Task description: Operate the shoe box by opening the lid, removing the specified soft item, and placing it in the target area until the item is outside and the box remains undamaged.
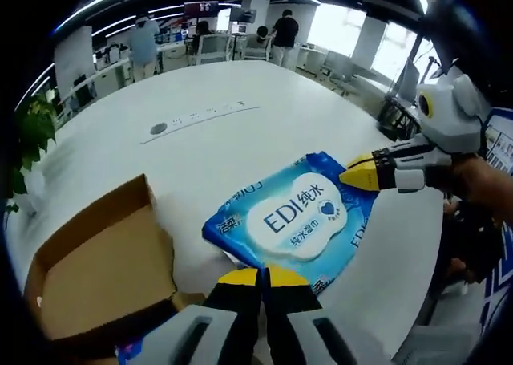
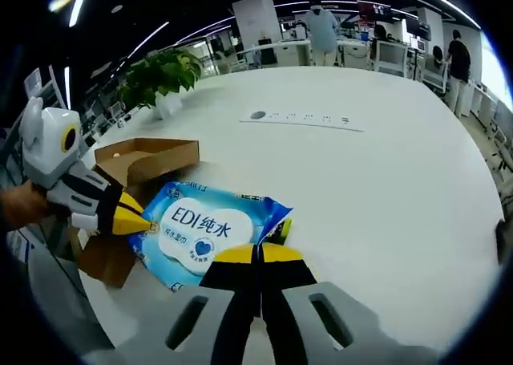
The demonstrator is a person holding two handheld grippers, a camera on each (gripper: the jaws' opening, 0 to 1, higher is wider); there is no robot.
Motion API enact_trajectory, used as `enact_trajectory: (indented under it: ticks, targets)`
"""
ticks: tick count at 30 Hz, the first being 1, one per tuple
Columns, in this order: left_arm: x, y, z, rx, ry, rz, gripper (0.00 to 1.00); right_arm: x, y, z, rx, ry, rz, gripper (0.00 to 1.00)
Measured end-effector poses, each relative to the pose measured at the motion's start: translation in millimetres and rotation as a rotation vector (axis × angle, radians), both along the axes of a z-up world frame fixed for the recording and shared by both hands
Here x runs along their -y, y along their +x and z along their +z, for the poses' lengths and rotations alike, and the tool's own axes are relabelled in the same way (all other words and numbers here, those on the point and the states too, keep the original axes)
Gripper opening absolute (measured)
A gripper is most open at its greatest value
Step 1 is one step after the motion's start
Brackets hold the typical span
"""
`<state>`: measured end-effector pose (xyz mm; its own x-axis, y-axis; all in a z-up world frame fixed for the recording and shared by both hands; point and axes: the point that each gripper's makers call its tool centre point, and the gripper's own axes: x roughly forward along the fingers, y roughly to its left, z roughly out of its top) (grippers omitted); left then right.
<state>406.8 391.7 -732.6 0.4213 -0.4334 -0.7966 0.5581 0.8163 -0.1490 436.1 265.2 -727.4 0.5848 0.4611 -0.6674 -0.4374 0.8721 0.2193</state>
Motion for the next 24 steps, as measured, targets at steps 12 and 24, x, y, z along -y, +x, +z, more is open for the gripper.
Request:
enact_trajectory:
  ticks: [12, 24]
  targets:
    - [-0.6, 1.5, -10.3, 0.036, 0.108, -0.094, 0.0, -2.2, 2.5, -15.0, -0.016, 0.001, 0.007, 0.0]
    - [1.0, -1.5, -17.0, 0.113, 0.264, -0.256, 0.01, -1.1, 1.5, -20.8, -0.025, 0.029, -0.011, 0.0]
